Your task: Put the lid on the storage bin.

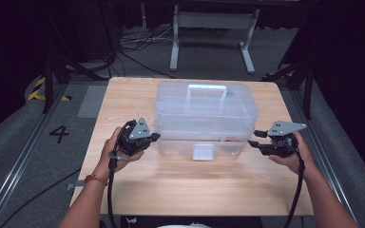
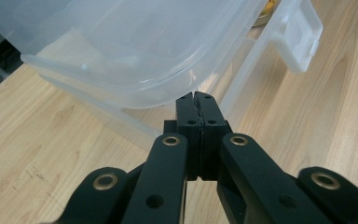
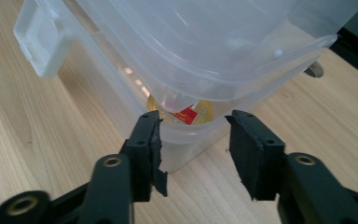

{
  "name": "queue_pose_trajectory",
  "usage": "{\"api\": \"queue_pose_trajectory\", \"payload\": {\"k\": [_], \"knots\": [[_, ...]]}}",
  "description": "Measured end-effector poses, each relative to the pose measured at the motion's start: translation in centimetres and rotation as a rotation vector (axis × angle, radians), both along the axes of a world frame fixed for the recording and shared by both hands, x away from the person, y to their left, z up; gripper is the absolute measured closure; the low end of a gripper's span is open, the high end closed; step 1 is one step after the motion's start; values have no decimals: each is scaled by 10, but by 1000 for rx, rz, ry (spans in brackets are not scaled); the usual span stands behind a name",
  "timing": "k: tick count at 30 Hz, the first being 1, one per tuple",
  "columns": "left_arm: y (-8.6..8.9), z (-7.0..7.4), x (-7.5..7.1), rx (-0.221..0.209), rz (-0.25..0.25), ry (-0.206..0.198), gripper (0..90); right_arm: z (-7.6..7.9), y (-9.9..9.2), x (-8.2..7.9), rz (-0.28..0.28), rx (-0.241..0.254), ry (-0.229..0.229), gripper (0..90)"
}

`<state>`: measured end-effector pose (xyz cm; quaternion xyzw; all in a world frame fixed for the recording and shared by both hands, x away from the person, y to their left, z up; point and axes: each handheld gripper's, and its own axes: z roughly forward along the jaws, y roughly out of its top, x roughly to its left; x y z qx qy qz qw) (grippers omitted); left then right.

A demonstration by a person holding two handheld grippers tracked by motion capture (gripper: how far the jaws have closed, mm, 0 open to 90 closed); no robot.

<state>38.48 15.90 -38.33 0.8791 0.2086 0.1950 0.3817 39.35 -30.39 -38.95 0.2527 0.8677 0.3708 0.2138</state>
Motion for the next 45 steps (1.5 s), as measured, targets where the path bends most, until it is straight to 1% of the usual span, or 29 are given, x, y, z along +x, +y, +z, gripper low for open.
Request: {"api": "queue_pose_trajectory", "payload": {"k": [1,2,3,7,8,10,11,14,18,19,20,21,22,23,26,28,30,31,33,34,35,36,37,38,39,40,41,43,45], "knots": [[1,-3,0,9,2,10,900,-2,1,1,0,-7,9,475],[1,-5,0,20,5,9,900,-3,2,1,-4,-9,9,458],[1,-6,0,19,7,14,900,-4,2,2,-12,-7,13,424],[5,-14,-1,26,17,32,900,-7,2,4,-22,13,37,368],[5,-14,-1,26,17,32,900,-7,2,4,-22,13,37,368],[8,-17,-1,9,28,35,900,-8,2,5,-32,21,40,328],[8,-18,-1,7,30,36,900,-9,3,6,-33,32,50,313],[8,-18,-2,16,34,28,900,-11,5,6,-35,27,50,310],[8,-19,-2,14,35,25,900,-12,8,4,-29,18,47,306],[7,-19,-2,26,39,22,900,-11,8,4,-27,21,40,306],[7,-19,-2,26,39,22,900,-11,8,4,-27,21,40,306],[7,-19,-3,45,40,12,895,-10,8,3,-28,13,35,301],[7,-18,-3,47,37,13,873,-9,7,3,-27,8,31,301],[7,-18,-2,53,34,20,820,-9,7,2,-21,7,34,300],[7,-16,-4,76,36,12,822,-7,5,1,-16,-14,27,294],[7,-13,-5,86,35,15,777,-4,3,2,-18,-25,28,290],[8,-12,-6,115,41,13,714,-1,2,1,-19,-34,24,284],[9,-11,-8,119,47,14,698,1,1,1,-19,-39,23,280],[13,-8,-10,111,57,20,644,4,0,1,-21,-55,21,276],[14,-7,-12,112,81,10,621,5,0,0,-20,-60,22,274],[15,-6,-13,117,104,1,545,7,-1,0,-21,-69,25,273],[16,-5,-13,111,105,8,542,9,0,0,-26,-83,24,271],[16,-5,-13,111,105,8,541,9,0,0,-26,-83,24,271],[18,-5,-14,99,103,10,541,10,0,0,-30,-99,14,270],[18,-5,-14,102,107,12,498,11,-1,0,-31,-106,21,270],[18,-6,-15,105,116,10,498,11,-1,0,-31,-106,21,270],[19,-7,-17,118,125,6,438,10,-2,-1,-35,-142,20,266],[20,-9,-17,115,133,7,421,10,-2,-2,-36,-149,18,265],[24,-12,-19,109,145,17,327,6,-7,-5,-44,-152,17,265]]}}
